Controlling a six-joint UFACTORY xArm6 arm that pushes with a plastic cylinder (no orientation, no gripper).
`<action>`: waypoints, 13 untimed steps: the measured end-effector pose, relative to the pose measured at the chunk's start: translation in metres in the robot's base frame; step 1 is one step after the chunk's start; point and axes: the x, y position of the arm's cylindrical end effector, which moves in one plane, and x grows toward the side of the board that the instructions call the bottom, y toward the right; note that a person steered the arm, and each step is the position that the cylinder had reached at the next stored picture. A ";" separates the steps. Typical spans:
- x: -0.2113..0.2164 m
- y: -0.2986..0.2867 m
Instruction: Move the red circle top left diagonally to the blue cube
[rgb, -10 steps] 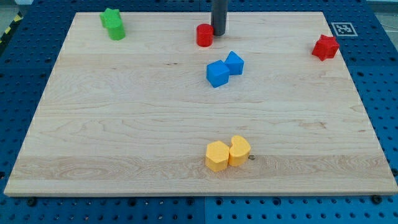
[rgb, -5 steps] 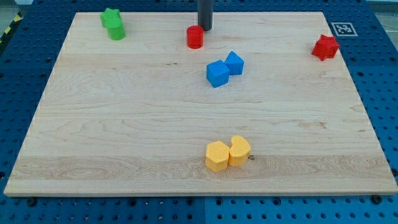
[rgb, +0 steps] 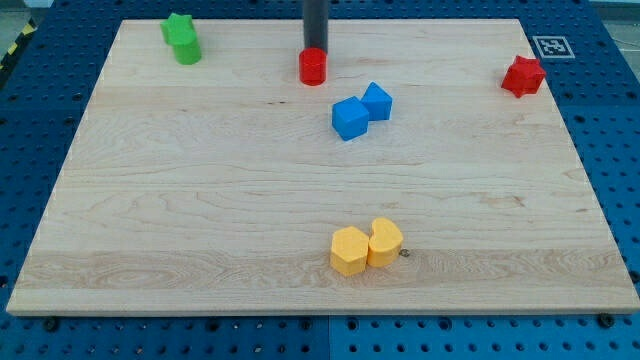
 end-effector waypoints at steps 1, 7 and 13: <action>0.011 0.007; 0.016 -0.033; 0.033 -0.068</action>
